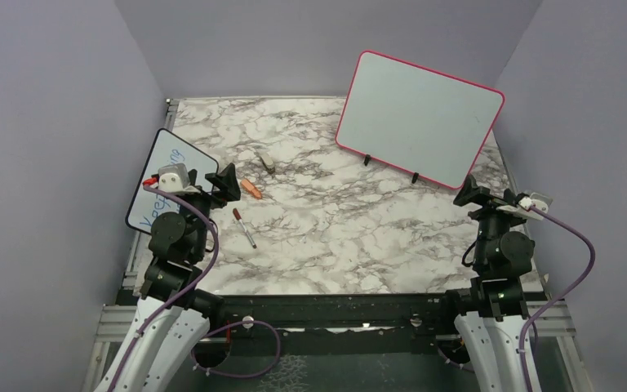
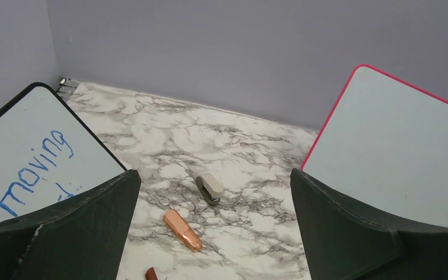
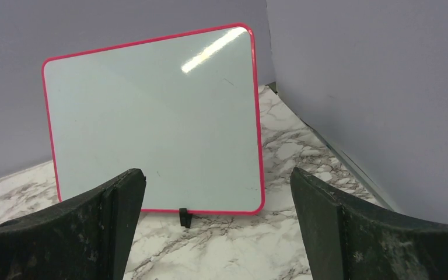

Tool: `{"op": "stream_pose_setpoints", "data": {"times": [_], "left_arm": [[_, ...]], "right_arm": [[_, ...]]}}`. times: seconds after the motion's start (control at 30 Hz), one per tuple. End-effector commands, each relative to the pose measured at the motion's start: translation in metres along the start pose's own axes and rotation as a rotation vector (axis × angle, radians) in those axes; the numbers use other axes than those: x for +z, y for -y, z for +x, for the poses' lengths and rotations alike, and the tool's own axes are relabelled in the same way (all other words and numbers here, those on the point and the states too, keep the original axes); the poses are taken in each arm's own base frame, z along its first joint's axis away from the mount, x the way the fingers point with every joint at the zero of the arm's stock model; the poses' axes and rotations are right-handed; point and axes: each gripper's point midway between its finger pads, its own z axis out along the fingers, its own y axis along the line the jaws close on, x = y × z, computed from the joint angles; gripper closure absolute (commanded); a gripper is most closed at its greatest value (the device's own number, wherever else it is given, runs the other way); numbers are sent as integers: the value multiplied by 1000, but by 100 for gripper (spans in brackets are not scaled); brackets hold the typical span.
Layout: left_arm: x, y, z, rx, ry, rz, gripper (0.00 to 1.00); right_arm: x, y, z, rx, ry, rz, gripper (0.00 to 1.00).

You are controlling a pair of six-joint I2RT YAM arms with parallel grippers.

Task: Write a sentence on the whiteboard
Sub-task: Move the whiteboard stand to the center of the board.

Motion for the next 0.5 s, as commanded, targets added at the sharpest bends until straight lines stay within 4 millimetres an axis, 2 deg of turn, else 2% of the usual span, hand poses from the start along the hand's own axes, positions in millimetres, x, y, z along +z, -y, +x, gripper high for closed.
{"op": "stream_pose_setpoints", "data": {"times": [0.0, 0.33, 0.47], "left_arm": [[-2, 3, -6, -11, 11, 19, 1], [-9, 13, 0, 27, -19, 96, 1], [-13, 22, 7, 71, -45, 162, 1]], "right_arm": [[0, 0, -5, -1, 8, 0, 0], [7, -11, 12, 10, -133, -21, 0], [13, -22, 23, 41, -244, -38, 0]]}}
